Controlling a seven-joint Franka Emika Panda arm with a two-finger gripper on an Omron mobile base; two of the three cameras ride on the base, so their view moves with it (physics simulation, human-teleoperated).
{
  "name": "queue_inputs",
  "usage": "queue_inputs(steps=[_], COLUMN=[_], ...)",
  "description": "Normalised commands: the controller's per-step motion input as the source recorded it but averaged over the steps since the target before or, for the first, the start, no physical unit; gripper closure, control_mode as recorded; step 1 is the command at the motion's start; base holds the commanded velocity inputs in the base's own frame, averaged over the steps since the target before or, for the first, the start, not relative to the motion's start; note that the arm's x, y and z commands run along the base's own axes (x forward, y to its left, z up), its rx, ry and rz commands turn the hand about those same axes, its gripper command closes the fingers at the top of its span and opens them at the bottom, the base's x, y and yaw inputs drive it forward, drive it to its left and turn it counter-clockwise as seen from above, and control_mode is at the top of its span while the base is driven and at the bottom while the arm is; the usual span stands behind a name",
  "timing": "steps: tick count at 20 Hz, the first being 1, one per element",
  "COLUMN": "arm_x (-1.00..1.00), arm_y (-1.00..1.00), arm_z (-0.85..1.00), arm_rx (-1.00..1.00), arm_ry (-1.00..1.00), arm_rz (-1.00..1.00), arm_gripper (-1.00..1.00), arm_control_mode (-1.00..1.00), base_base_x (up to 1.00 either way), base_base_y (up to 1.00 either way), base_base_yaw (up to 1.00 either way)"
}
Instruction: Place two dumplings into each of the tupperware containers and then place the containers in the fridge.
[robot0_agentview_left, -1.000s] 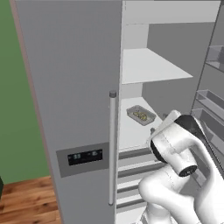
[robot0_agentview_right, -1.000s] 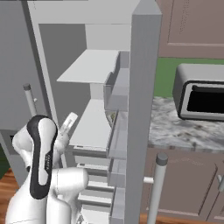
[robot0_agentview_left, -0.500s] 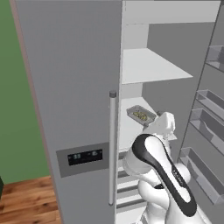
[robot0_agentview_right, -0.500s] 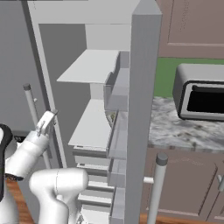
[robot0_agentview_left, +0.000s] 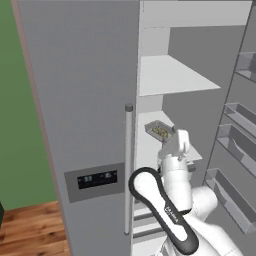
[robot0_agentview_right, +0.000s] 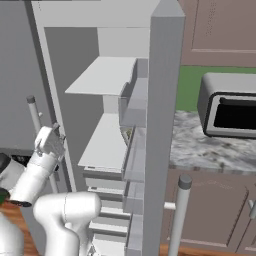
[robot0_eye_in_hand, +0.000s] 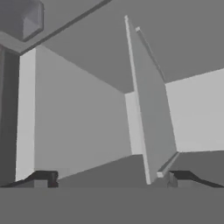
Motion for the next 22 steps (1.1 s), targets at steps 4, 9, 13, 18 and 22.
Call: queue_inputs(steps=[4,9,13,18,22], arm_x=[-0.12,-0.11,-0.02,0.0,-0.05], arm_y=[-0.5,-0.58,-0.55,-0.31,0.0], arm_z=[0.0,0.0,0.0,0.0,-0.03], arm_rx=[-0.47,-0.6,-0.66,-0.68,-0.69], arm_ry=[0.1,0.28,0.35,0.18,0.03], arm_rz=[0.0,-0.01,-0.03,-0.03,0.0], arm_gripper=[-1.0,-1.0,-1.0,-1.0,-1.0], arm_control_mode=[-1.0,-1.0,-1.0,-1.0,-1.0], base_base_x=[0.0,0.0,0.0,0.0,0.0], base_base_y=[0.0,0.0,0.0,0.0,0.0], base_base_yaw=[0.0,0.0,0.0,0.0,0.0])
